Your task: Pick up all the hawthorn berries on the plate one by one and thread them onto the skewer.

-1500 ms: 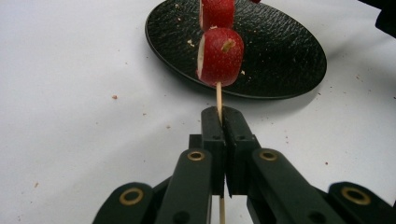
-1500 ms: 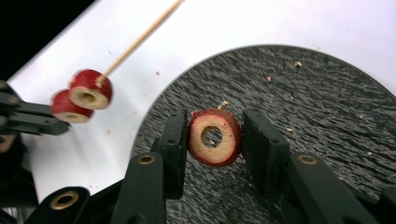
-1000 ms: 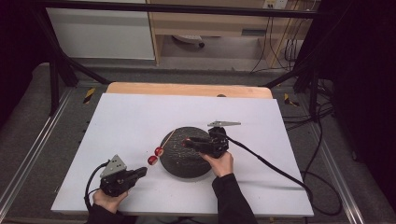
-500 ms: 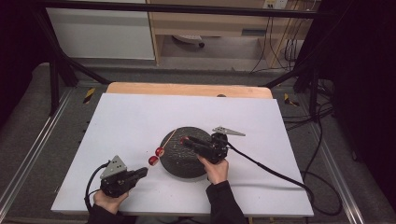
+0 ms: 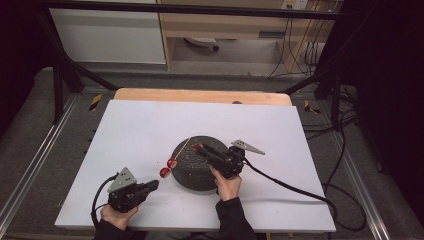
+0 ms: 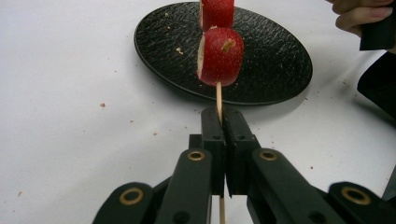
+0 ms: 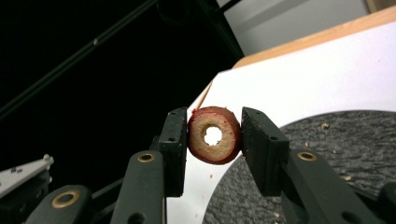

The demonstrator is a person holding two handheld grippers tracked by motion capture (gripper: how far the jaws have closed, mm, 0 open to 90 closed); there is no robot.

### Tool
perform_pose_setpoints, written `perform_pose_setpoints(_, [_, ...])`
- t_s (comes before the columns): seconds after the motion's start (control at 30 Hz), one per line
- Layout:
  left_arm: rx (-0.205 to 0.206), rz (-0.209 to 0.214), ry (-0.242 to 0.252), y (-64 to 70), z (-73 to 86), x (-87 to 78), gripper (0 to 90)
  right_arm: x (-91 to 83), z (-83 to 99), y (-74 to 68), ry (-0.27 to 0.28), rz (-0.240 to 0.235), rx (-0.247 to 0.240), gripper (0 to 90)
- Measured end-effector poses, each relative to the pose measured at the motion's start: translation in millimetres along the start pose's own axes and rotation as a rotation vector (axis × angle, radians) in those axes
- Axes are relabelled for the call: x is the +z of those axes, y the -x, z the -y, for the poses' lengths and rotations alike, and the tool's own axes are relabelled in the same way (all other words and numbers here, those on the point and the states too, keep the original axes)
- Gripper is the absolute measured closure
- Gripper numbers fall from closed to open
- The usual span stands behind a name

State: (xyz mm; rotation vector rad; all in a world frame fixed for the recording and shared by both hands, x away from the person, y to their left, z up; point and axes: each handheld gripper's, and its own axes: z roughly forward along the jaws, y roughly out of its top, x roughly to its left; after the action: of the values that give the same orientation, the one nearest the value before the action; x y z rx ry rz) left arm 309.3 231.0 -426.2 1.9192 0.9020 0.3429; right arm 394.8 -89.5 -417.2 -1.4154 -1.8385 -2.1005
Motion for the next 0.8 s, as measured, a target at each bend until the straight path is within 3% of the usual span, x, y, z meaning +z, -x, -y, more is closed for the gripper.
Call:
perform_pose_setpoints(0.17, [0.005,-0.001,0.0,1.5,0.2,-0.1,87.8,2.3,3.3,1.2,0.052,0.01,0.005,62.6])
perform_pose_setpoints(0.8, [-0.024,0.019,0.014,8.5,0.7,3.3,87.8,3.9,-11.6,4.5,0.141,0.019,0.04,62.6])
